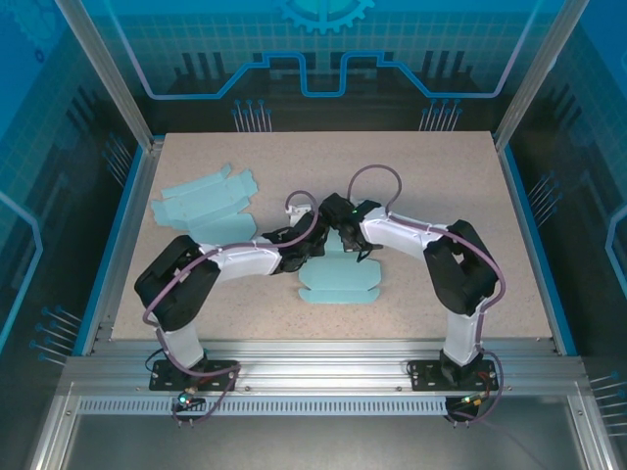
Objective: Fold the paper box
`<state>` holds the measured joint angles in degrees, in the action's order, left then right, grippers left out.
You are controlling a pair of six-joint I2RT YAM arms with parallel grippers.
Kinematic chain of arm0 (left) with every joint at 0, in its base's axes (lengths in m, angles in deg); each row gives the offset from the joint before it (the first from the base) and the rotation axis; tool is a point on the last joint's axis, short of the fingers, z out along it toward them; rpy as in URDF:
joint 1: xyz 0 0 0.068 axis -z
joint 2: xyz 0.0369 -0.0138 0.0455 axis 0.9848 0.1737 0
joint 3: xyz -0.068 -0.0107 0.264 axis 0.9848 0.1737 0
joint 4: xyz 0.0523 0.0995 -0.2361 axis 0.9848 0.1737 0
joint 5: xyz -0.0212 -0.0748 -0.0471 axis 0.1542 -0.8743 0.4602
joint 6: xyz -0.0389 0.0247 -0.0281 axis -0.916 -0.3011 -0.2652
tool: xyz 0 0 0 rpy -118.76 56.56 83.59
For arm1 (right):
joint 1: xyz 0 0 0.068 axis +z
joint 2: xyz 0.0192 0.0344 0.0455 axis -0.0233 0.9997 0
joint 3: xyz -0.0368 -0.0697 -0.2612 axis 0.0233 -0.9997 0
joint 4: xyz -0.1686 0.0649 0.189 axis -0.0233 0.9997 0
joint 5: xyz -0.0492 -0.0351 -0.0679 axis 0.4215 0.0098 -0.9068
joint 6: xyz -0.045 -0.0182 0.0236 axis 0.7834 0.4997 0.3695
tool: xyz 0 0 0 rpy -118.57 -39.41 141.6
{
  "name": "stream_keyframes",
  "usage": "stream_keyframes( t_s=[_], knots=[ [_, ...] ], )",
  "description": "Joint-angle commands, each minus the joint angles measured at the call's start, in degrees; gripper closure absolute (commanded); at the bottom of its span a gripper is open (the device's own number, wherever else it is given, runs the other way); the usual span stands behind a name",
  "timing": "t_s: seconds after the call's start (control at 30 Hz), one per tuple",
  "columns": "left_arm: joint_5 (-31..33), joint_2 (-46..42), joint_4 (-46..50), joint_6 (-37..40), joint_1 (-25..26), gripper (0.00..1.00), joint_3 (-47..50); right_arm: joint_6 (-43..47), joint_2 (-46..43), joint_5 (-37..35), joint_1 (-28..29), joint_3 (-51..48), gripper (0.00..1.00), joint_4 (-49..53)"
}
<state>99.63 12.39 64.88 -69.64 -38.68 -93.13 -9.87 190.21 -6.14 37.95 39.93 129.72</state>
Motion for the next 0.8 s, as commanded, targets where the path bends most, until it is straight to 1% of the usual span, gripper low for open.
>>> stream_keyframes(
  t_s=[0.0, 0.23, 0.3, 0.37, 0.4, 0.47, 0.53, 0.63, 0.77],
  knots=[
    [14.9, 2.5, 6.5, -6.1, -2.4, 1.00, -5.1, -2.2, 2.0, -5.4, 1.7, -0.3, 0.92, 11.5],
    [18.2, 4.5, 12.4, -9.3, -2.4, 1.00, -9.0, -4.0, 0.9, -3.7, 2.1, -1.5, 0.93, 11.0],
    [17.9, 4.5, 12.3, -9.3, -2.4, 1.00, -8.9, -4.0, 0.6, -3.4, 2.0, -1.7, 0.92, 10.8],
    [15.6, 3.8, 10.1, -7.8, -2.4, 0.99, -7.8, -3.7, 0.7, -3.4, 1.9, -1.6, 0.92, 10.7],
    [13.3, 3.2, 7.9, -6.7, -2.4, 0.95, -6.6, -3.4, 0.9, -3.3, 1.8, -1.3, 0.92, 10.7],
    [8.1, 1.3, 2.8, -4.1, -2.4, 0.83, -3.9, -3.0, 1.5, -3.4, 1.4, -0.6, 0.92, 11.0],
    [4.1, -0.4, 0.2, -2.8, -2.3, 0.75, -1.9, -2.6, 2.3, -3.1, 1.0, -0.1, 0.92, 11.1],
    [0.8, -2.9, -0.6, -2.3, -2.2, 0.66, 0.0, -1.6, 3.0, -1.9, 0.4, 0.4, 0.93, 10.9],
    [-2.2, -6.4, -1.3, -1.9, -2.3, 0.59, 2.3, -0.5, 3.9, -1.1, 0.1, 1.4, 0.93, 11.9]
  ],
)
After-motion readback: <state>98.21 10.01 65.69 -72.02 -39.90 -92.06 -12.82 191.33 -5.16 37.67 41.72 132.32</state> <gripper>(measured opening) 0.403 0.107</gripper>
